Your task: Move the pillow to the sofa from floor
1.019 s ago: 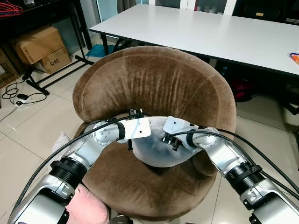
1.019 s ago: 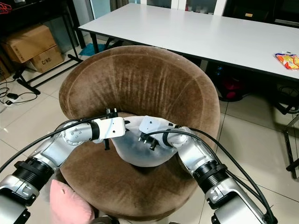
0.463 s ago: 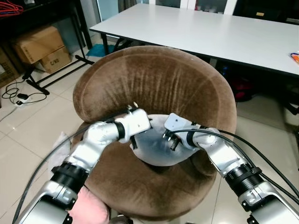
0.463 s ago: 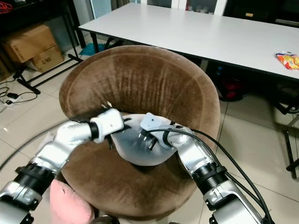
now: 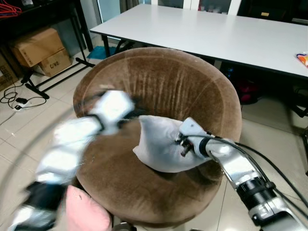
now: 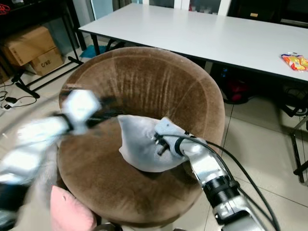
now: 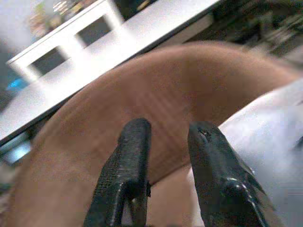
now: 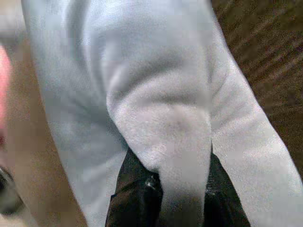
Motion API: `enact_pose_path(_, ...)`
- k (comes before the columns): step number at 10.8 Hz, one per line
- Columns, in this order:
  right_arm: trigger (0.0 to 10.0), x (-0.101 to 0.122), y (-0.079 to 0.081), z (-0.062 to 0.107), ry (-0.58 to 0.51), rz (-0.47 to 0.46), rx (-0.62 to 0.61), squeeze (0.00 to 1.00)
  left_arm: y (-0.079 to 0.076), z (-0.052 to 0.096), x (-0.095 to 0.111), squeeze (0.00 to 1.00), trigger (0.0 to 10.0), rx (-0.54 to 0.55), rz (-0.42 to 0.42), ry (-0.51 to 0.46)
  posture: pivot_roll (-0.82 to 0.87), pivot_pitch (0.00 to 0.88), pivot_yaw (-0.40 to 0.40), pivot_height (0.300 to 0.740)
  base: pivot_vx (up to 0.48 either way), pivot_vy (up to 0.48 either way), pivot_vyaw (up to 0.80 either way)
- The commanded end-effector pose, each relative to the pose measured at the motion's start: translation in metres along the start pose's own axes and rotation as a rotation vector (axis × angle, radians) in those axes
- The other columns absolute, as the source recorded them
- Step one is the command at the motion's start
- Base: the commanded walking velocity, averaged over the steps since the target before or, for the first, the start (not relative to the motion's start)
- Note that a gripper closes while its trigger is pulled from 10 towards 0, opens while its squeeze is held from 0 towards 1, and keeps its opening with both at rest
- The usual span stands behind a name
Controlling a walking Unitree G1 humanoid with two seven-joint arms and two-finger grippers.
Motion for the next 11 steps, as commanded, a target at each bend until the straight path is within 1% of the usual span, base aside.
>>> enact_pose_path(1,0.0,0.020,-0.013,0.006,-0.085,-0.076,-0.047,0.00,0.007,0.012,-0.007,0.00,10.0,0.035,-0.028,0.051,-0.02,0.000,0.043,0.740,0.000,0.000,0.00)
enact_pose_path(2,0.0,0.050,-0.027,0.012,-0.207,-0.218,-0.077,0.00,0.003,0.033,-0.020,0.00,10.0,0.036,-0.022,0.112,-0.02,0.000,0.043,0.740,0.000,0.000,0.00)
enact_pose_path(3,0.0,0.077,-0.037,0.015,-0.285,-0.339,-0.065,0.00,-0.005,0.047,-0.026,0.00,10.0,0.013,-0.032,0.159,-0.01,0.000,0.034,0.740,0.000,0.000,0.00)
enact_pose_path(4,0.0,0.098,-0.041,0.009,-0.294,-0.490,-0.018,0.00,-0.016,0.056,-0.028,0.00,10.0,-0.007,-0.014,0.190,-0.01,0.000,0.022,0.740,0.000,0.000,0.00)
enact_pose_path(5,0.0,0.108,-0.037,0.002,-0.276,-0.590,0.032,0.00,-0.024,0.060,-0.030,0.00,10.0,-0.020,-0.001,0.214,0.00,0.000,0.015,0.740,0.000,0.000,0.00)
enact_pose_path(6,0.0,0.119,-0.029,-0.006,-0.250,-0.664,0.077,0.00,-0.033,0.065,-0.035,0.00,10.0,-0.042,0.009,0.248,0.00,0.000,0.007,0.740,0.000,0.000,0.00)
enact_pose_path(7,0.0,0.128,-0.021,-0.012,-0.242,-0.707,0.123,0.00,-0.039,0.068,-0.037,0.00,10.0,-0.057,0.023,0.265,0.00,0.000,0.003,0.740,0.000,0.000,0.00)
enact_pose_path(8,0.0,0.133,-0.017,-0.017,-0.214,-0.736,0.142,0.00,-0.046,0.072,-0.038,0.00,10.0,-0.078,0.050,0.280,0.01,0.000,-0.011,0.740,0.000,0.000,0.00)
enact_pose_path(9,0.0,0.140,-0.012,-0.019,-0.183,-0.776,0.176,0.00,-0.051,0.077,-0.040,0.00,10.0,-0.056,0.090,0.294,0.01,0.000,-0.019,0.740,0.000,0.000,0.00)
enact_pose_path(10,0.0,0.145,-0.010,-0.020,-0.166,-0.834,0.190,0.00,-0.058,0.082,-0.045,0.00,10.0,-0.063,0.102,0.318,0.01,0.003,-0.025,0.740,0.000,0.000,0.00)
enact_pose_path(11,0.0,0.146,-0.010,-0.021,-0.164,-0.851,0.188,0.00,-0.060,0.084,-0.045,0.00,10.0,-0.068,0.101,0.324,0.00,0.005,-0.026,0.740,0.000,0.000,0.00)
Point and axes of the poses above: a point about 5 cm out from each wrist's last joint towards the gripper, its own z axis pointing back from the gripper into the wrist, its own x axis along the axis of the wrist's last joint, y = z × x, the point moved 5 cm from there along -z, pointing out of the wrist towards the gripper
